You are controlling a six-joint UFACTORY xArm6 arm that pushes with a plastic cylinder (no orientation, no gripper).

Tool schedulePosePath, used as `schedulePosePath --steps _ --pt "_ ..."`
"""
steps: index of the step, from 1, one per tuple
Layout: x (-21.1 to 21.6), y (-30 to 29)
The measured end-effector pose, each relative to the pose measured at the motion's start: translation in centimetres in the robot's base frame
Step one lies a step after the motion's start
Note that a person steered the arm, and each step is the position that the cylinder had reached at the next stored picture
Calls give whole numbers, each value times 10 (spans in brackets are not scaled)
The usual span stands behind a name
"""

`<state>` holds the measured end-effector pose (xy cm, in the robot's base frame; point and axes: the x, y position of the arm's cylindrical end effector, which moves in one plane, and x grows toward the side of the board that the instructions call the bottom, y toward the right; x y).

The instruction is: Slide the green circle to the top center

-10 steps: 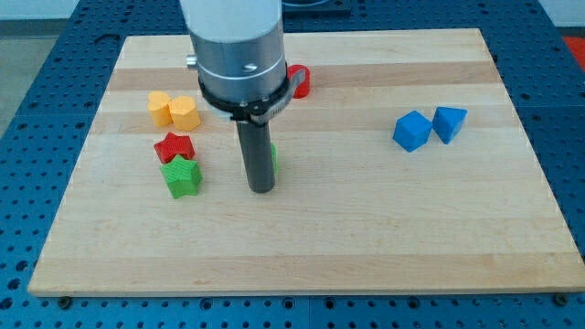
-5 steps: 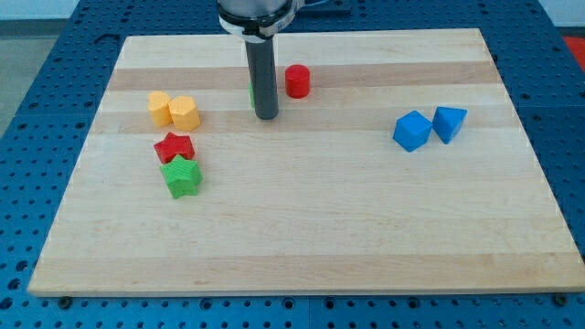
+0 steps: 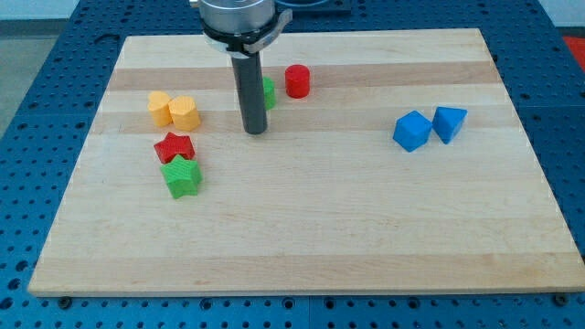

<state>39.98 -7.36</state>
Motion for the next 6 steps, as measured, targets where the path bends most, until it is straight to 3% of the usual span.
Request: schedulePosePath --steps 3,4,6 --pt "-127 0" --pt "-138 30" --pt "-94 29"
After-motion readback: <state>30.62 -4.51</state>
